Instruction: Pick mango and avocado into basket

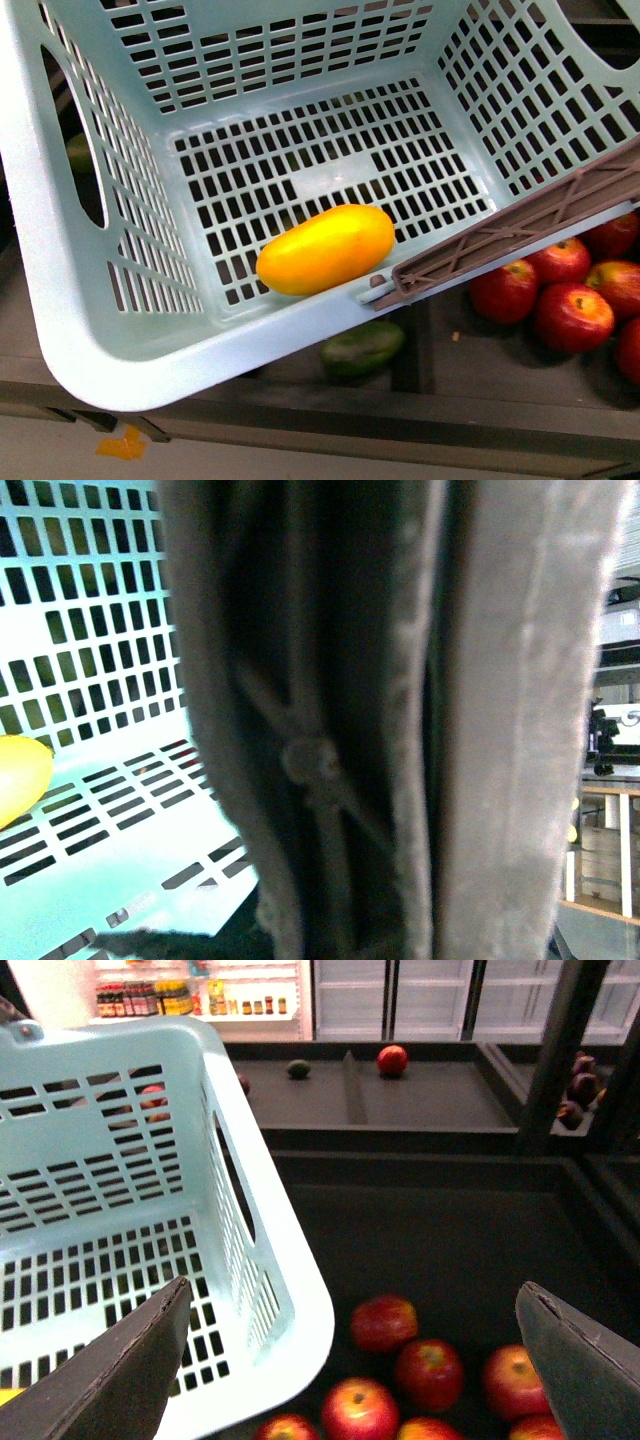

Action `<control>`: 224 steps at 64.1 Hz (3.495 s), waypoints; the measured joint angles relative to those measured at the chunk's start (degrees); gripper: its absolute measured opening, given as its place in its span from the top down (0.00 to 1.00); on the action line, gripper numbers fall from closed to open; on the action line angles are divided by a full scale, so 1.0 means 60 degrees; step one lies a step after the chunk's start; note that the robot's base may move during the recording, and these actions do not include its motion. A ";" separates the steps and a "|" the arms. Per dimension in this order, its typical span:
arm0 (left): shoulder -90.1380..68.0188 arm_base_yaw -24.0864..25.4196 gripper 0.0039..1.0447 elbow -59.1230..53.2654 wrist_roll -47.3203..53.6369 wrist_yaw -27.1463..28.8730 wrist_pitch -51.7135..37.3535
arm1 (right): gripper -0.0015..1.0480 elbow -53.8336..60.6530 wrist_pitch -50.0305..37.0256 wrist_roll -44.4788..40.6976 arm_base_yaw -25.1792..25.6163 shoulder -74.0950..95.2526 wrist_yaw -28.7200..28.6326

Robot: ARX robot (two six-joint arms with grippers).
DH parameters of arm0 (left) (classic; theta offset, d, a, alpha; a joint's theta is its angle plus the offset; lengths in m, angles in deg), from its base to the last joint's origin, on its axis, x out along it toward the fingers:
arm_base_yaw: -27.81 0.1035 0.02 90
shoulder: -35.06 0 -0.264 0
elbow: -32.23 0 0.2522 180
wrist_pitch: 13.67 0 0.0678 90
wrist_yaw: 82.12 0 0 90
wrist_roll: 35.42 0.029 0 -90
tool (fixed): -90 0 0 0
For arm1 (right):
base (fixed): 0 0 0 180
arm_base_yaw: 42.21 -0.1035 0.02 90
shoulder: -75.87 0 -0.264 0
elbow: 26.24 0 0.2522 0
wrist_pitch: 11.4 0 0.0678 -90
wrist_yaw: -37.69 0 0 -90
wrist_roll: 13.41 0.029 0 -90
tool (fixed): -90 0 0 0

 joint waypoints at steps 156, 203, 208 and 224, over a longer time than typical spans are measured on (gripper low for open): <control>0.0000 0.0025 0.86 0.0000 0.0007 -0.0095 -0.0004 | 0.08 -1.0761 0.4269 0.3730 0.1617 1.5595 0.0594; 0.0000 0.0025 0.86 0.0000 0.0000 -0.0051 -0.0004 | 0.08 -1.2775 0.5661 0.6258 0.1082 1.6659 0.0612; 0.0000 0.0025 0.86 0.0000 0.0004 -0.0051 -0.0004 | 0.08 -1.2779 0.5672 0.6266 0.1045 1.6673 0.0557; 0.0000 0.0025 0.86 0.0000 0.0000 -0.0080 -0.0004 | 0.08 -1.2779 0.5785 0.6258 0.0987 1.6713 0.0495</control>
